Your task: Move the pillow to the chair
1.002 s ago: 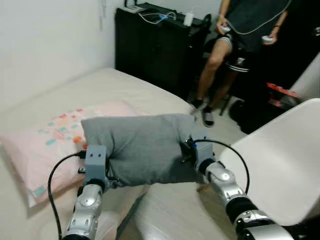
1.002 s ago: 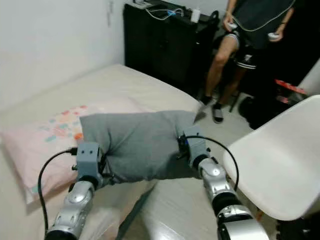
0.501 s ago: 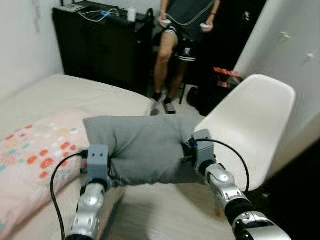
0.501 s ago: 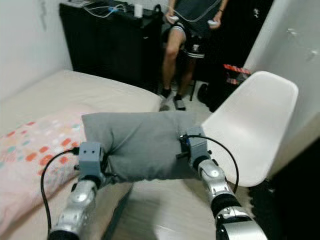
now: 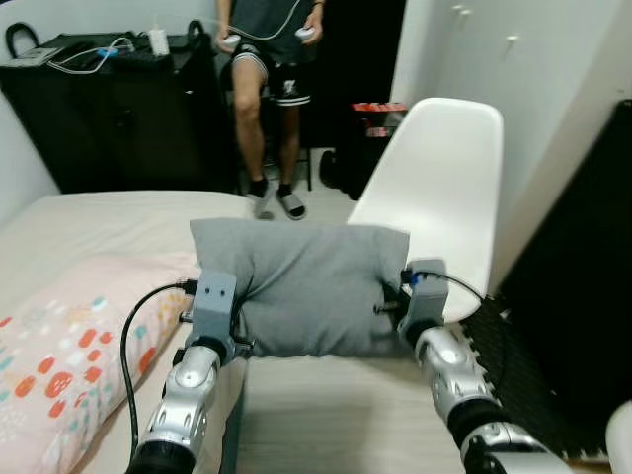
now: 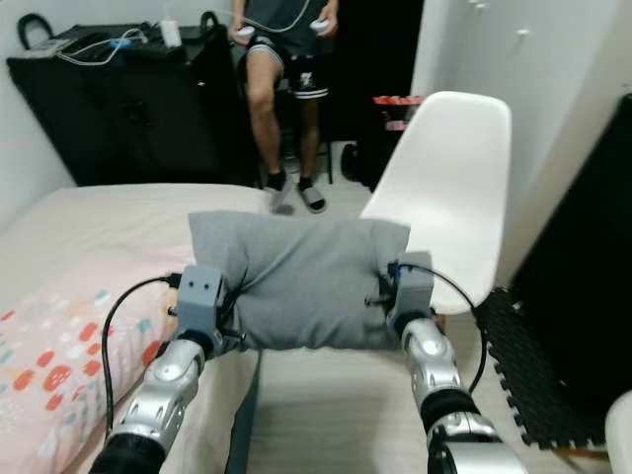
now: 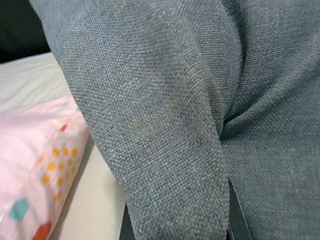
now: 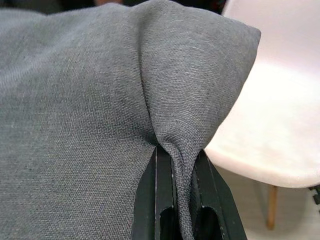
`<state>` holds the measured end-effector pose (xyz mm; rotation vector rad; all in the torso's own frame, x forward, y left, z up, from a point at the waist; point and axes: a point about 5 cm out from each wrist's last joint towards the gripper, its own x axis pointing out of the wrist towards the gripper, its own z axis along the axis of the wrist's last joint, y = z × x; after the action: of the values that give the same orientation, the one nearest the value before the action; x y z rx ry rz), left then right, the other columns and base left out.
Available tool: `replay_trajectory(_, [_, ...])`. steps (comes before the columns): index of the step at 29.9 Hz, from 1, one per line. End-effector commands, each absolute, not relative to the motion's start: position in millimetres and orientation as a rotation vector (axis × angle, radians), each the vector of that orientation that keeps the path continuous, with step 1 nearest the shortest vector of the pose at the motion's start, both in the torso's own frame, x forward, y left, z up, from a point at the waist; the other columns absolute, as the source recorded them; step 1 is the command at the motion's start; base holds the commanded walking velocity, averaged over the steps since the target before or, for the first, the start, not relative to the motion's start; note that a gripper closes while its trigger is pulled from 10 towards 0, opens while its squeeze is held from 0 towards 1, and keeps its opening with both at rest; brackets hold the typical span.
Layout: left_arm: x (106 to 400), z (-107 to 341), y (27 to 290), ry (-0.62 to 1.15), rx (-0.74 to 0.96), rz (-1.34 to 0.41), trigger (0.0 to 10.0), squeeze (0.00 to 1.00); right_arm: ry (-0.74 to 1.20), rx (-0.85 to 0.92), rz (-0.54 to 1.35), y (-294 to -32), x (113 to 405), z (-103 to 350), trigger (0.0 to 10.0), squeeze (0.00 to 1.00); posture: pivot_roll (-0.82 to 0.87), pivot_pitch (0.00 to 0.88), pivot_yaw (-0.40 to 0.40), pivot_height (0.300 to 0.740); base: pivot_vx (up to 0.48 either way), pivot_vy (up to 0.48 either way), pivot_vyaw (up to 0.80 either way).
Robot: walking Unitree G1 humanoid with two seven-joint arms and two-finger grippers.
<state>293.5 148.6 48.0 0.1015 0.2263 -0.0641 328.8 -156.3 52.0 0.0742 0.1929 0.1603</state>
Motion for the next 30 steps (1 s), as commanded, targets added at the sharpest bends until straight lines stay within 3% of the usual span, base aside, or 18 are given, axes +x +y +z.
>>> replay_trajectory(1, [296.5,50.5,142.1,0.211,0.110,-0.091,10.0,0.00,0.193,0.089,0.169,-149.9,327.4,50.2,10.0,0.00,-0.04,0.000,0.091,0.740,0.000,0.000,-0.80])
replay_trajectory(16, [298.4,53.0,143.8,0.206,0.128,-0.078,10.0,0.00,0.214,0.114,0.158,-146.3,325.2,46.0,10.0,0.00,-0.03,0.000,0.097,0.740,0.000,0.000,-0.80])
replay_trajectory(30, [295.9,52.3,159.3,0.208,0.049,0.047,10.0,0.00,0.217,0.099,0.173,-142.3,325.4,46.0,10.0,0.00,-0.01,0.000,0.053,0.740,0.000,0.000,-0.80])
